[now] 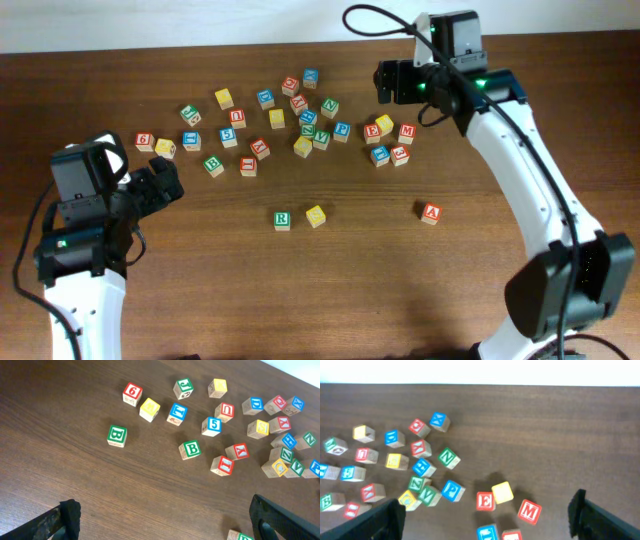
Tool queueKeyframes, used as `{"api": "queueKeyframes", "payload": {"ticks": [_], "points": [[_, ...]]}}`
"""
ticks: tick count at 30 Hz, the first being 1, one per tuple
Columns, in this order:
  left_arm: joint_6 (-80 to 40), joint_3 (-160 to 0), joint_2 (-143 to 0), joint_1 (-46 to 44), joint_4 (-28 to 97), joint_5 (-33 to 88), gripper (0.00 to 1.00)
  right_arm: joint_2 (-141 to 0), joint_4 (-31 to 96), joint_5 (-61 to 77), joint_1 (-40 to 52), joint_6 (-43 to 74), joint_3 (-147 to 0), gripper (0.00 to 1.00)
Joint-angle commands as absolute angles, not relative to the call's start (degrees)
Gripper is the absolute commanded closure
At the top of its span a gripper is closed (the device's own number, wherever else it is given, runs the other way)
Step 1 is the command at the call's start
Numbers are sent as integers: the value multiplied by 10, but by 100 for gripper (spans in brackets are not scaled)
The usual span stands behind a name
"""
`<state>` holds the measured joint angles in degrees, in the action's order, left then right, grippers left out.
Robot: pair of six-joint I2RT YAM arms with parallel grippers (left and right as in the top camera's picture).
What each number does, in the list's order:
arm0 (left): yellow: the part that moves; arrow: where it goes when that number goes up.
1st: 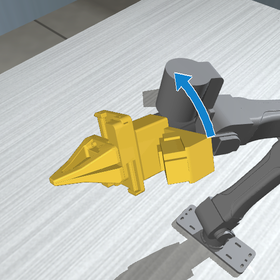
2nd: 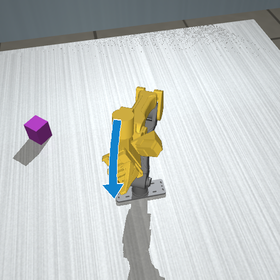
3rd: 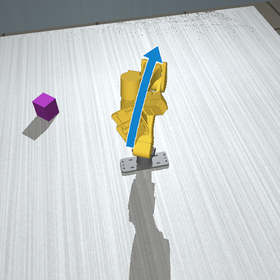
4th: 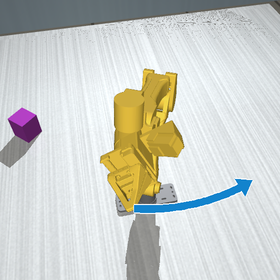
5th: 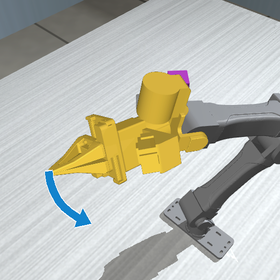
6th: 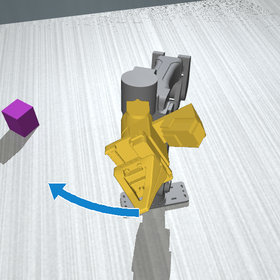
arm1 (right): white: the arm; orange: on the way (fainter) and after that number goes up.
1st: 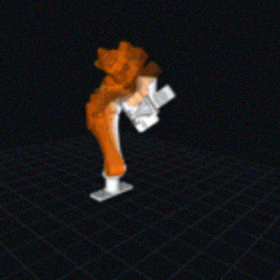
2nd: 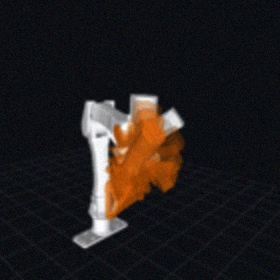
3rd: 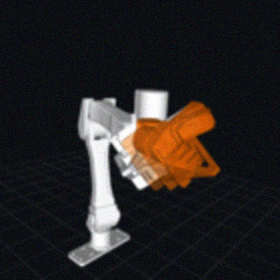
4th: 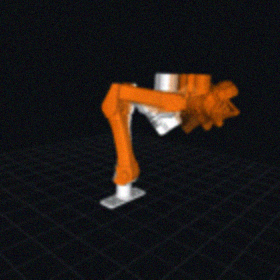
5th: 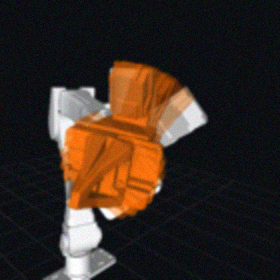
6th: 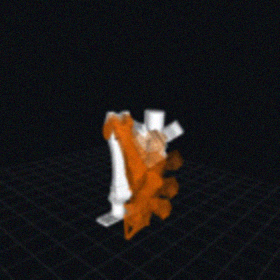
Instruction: Spell out RSS
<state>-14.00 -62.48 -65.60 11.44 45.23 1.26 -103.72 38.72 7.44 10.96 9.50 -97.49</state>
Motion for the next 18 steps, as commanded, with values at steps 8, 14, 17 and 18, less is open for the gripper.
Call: {"api": "queueKeyframes", "payload": {"ticks": [8,14,17,18], "points": [[-143,-629,-655,115,451,15,1,-957,717,184,30,113,-976,2],[-143,-629,-655,115,451,15,1,-974,696,208,116,114,-974,2],[-143,-629,-655,115,451,15,1,-979,637,208,147,117,-974,2],[-143,-629,-655,115,451,15,1,-979,619,208,150,126,-974,2]]}}
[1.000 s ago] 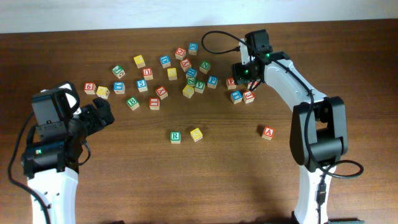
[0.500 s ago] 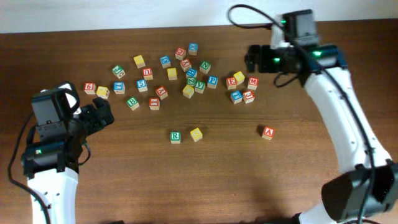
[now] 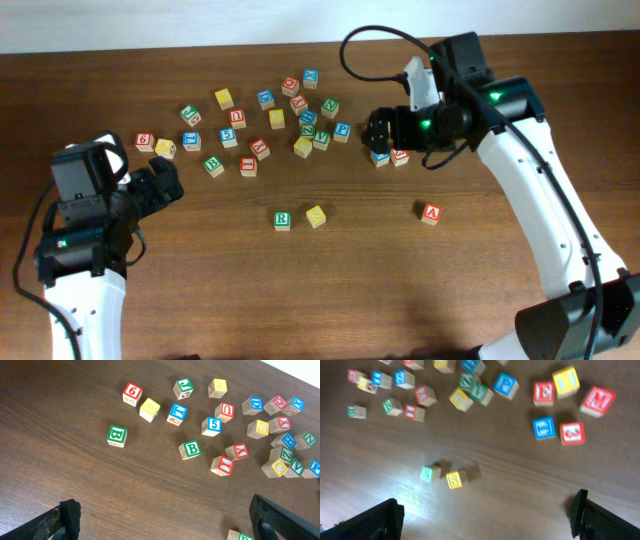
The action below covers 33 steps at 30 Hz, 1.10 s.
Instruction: Spell out RSS
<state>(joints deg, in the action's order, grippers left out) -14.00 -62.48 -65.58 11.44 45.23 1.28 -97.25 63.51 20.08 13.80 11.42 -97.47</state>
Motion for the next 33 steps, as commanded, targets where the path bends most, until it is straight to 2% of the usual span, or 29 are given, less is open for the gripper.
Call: {"api": "queueKeyframes", "payload": {"ticks": [1,4,6,10,15,19,20,21,22,23,25,26,28,30,33], "points": [[-143,-629,-655,115,451,15,1,-979,603,206,150,125,-974,2],[-143,-629,-655,115,451,15,1,-979,581,76,128,128,-974,2],[-143,-629,-655,115,451,15,1,-979,603,36,47,160,-974,2],[-143,-629,-655,115,451,15,1,-979,650,43,-110,160,-974,2],[-146,-629,-655,115,427,20,1,-979,649,42,-143,159,-974,2],[-174,-629,-655,115,433,245,1,-979,649,42,-143,159,-974,1],[-182,-629,-655,115,402,357,1,-979,649,42,-143,159,-974,2],[-240,-629,-656,111,326,459,1,-979,649,42,-143,159,-974,2],[-294,-637,-657,100,253,500,1,-979,649,42,-143,159,-974,2],[-318,-667,-662,76,199,498,1,-979,649,42,-143,160,-974,2],[-318,-760,-695,23,200,431,1,-979,649,42,-143,159,-974,2],[-287,-852,-747,-18,255,343,1,-979,649,42,-143,159,-974,2],[-200,-1047,-889,-80,442,112,1,-979,649,42,-143,159,-974,2],[-166,-1203,-1032,-106,572,-20,1,-979,649,42,-143,160,-974,2],[-166,-1240,-1171,-107,595,17,0,-979,649,42,-143,160,-974,2]]}}
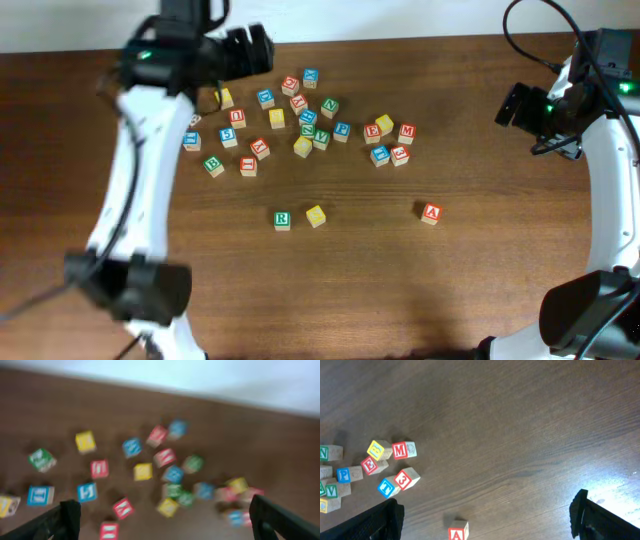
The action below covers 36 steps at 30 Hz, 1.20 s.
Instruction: Spell out RSS
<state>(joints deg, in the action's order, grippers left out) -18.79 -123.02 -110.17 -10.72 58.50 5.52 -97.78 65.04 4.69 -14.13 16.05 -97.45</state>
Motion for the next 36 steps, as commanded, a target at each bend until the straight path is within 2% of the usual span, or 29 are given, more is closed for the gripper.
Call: {"api": "queueKeyframes", "payload": {"ticks": [1,2,6,9,11,12,13,15,17,20,22,25,29,30,36], "points": [[-166,-1240,-1213,-108,595,20,9,-979,649,42,-143,159,-974,2],[-166,-1240,-1248,-112,587,17,17,-979,649,42,-143,159,-974,2],[-166,-1240,-1352,-162,569,-106,22,-979,649,42,-143,159,-974,2],[-167,-1240,-1389,-183,546,-125,24,-979,649,42,-143,159,-974,2],[-172,-1239,-1406,-180,543,-126,35,-979,649,42,-143,159,-974,2],[-173,-1239,-1407,-180,540,-130,46,-979,649,42,-143,159,-974,2],[-176,-1238,-1407,-180,532,-131,48,-979,649,42,-143,159,-974,2],[-210,-1238,-1409,-180,518,-131,46,-979,649,42,-143,159,-974,2],[-225,-1238,-1427,-180,516,-128,37,-979,649,42,-143,159,-974,2],[-225,-1238,-1437,-180,503,-127,38,-979,649,42,-143,160,-974,2],[-225,-1238,-1437,-178,482,-118,41,-979,649,42,-143,159,-974,2],[-225,-1238,-1437,-177,472,-118,55,-979,649,42,-143,159,-974,2],[-225,-1238,-1437,-177,474,-118,60,-979,649,42,-143,160,-974,2],[-225,-1238,-1437,-177,474,-118,68,-979,649,42,-143,159,-974,2],[-225,-1245,-1437,-177,476,-118,69,-979,649,42,-143,159,-974,2]]}}
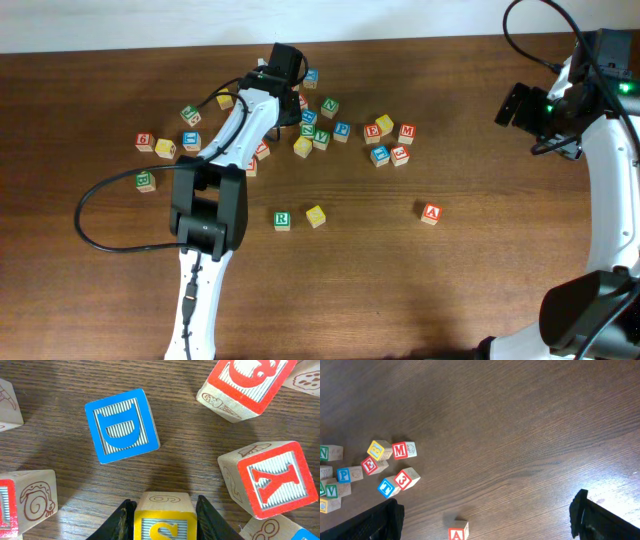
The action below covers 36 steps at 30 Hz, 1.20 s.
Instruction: Spell out RSS
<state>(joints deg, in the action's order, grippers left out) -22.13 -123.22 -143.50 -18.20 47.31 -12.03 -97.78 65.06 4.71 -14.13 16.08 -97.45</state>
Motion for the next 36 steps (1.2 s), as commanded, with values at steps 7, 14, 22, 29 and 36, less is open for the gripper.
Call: {"api": "queueKeyframes", "payload": {"ticks": [7,14,22,29,36], "points": [[-225,-1269,-1435,-177,507,-118,54,-979,649,42,-143,159,-974,2],[-218,-1256,-1438,-171,526,-118,55,-979,649,42,-143,159,-974,2],[-196,-1256,-1451,-170,517,-114,63,-979,649,42,-143,159,-974,2],[-196,-1256,-1461,-170,511,-114,66,-979,649,42,-143,159,-974,2],[-196,-1256,-1467,-170,515,-114,74,-979,649,42,-143,159,-974,2]]}}
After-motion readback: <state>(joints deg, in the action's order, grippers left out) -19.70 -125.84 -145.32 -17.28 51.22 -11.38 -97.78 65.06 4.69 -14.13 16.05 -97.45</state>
